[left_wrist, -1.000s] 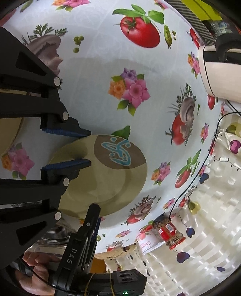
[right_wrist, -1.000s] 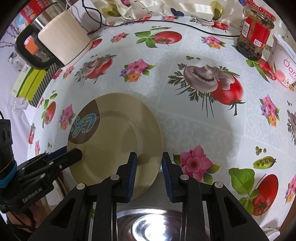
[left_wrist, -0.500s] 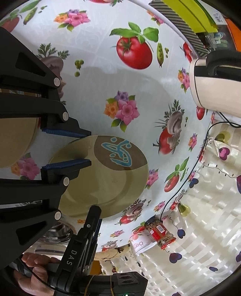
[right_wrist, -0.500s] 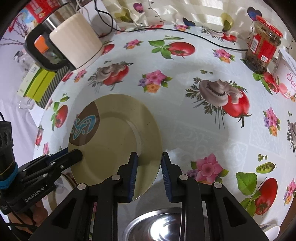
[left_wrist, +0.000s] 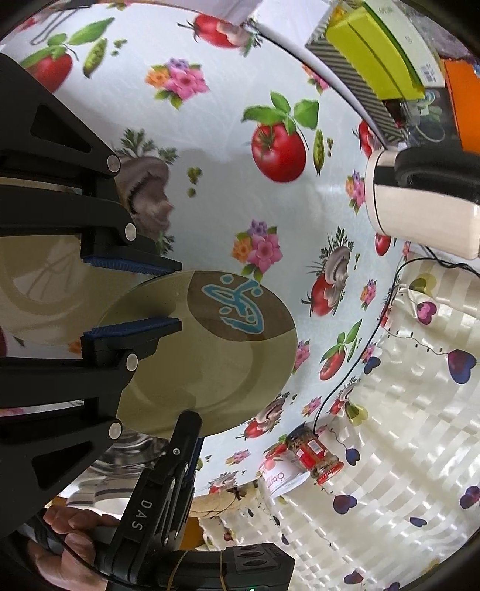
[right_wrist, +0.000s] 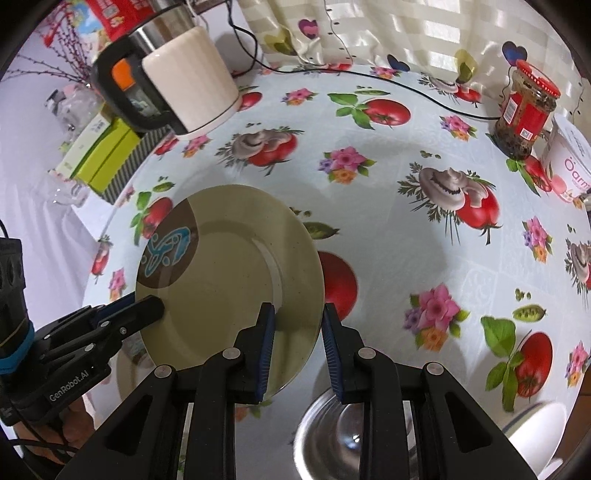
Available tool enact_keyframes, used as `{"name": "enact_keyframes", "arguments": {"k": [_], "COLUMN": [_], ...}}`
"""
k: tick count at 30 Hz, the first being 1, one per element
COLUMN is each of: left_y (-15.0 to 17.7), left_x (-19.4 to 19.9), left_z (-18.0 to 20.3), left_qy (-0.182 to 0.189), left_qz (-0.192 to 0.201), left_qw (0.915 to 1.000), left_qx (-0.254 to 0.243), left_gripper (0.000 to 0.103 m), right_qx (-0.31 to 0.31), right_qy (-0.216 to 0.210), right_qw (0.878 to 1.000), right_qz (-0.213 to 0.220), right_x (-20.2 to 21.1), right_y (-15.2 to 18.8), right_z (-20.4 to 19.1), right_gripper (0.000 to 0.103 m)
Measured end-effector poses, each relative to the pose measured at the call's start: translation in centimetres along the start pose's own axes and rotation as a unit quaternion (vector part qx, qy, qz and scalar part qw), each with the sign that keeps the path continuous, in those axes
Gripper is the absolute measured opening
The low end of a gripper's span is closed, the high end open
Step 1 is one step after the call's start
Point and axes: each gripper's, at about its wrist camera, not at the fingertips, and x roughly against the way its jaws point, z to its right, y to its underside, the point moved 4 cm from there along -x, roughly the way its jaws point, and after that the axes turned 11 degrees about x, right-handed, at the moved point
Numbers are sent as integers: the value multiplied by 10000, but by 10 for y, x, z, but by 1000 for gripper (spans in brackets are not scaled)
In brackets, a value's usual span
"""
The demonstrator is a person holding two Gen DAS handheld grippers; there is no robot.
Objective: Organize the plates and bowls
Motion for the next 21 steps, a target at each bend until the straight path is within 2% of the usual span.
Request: {"name": "enact_keyframes", "arguments": {"k": [8,21], "left_y": [25,58], "left_x": [19,34], "left_z": [-25,-63], "left_qy": [-93,-337], "left_qz": [-5,-62], "left_qw": [9999,9992], "left_qx": [76,214], "left_gripper": [25,25], "right_qx": [80,212], "right_qy": [-76,-212], "right_qw": [9999,9993], "right_qz": [-15,-232], "right_x": [5,-10], "right_y": [20,53], "right_z": [-31,-75], "right_gripper": [25,25]}}
